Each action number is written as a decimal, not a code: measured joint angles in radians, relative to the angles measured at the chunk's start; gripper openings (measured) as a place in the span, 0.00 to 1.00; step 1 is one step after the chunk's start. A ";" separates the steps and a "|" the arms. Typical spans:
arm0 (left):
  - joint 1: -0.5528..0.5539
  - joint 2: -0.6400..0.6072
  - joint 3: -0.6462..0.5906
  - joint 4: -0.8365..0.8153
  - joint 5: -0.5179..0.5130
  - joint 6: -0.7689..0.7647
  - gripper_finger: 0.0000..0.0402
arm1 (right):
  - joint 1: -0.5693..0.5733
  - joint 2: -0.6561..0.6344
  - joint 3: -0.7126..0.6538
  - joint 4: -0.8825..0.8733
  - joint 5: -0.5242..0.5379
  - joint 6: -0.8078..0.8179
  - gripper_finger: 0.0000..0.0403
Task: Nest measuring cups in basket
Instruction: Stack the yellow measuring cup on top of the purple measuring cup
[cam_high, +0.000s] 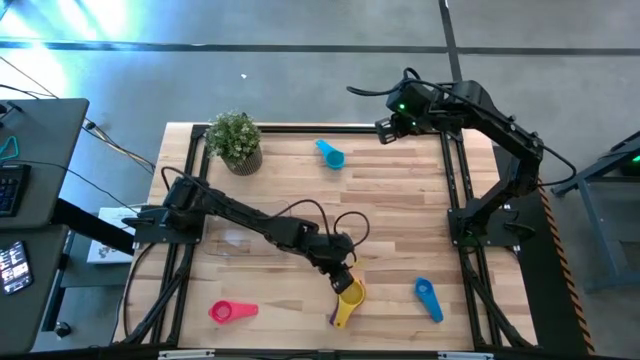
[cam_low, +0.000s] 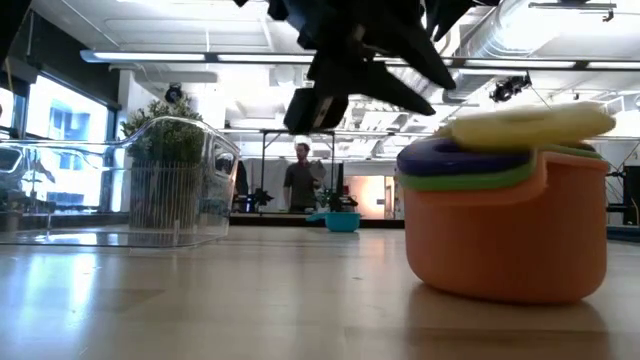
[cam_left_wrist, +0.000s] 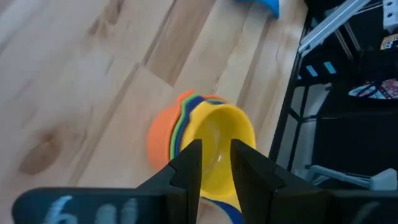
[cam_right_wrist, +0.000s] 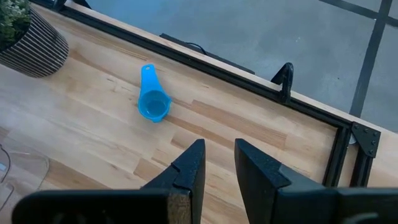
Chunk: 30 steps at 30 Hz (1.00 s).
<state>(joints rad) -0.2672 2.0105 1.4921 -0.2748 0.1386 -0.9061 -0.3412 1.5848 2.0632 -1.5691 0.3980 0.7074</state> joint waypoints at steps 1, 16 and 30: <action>0.001 -0.003 0.000 0.005 -0.006 0.005 0.19 | 0.000 0.000 0.000 -0.002 -0.007 0.000 0.19; 0.006 -0.246 0.000 -0.144 -0.171 0.212 0.19 | 0.099 0.000 0.000 -0.002 -0.161 0.025 0.19; 0.006 -0.523 0.000 -0.396 -0.355 0.342 0.19 | 0.530 0.004 0.000 -0.002 -0.088 0.332 0.19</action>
<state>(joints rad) -0.2611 1.4872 1.4921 -0.6704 -0.2167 -0.5636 0.1893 1.5884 2.0632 -1.5709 0.3104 1.0393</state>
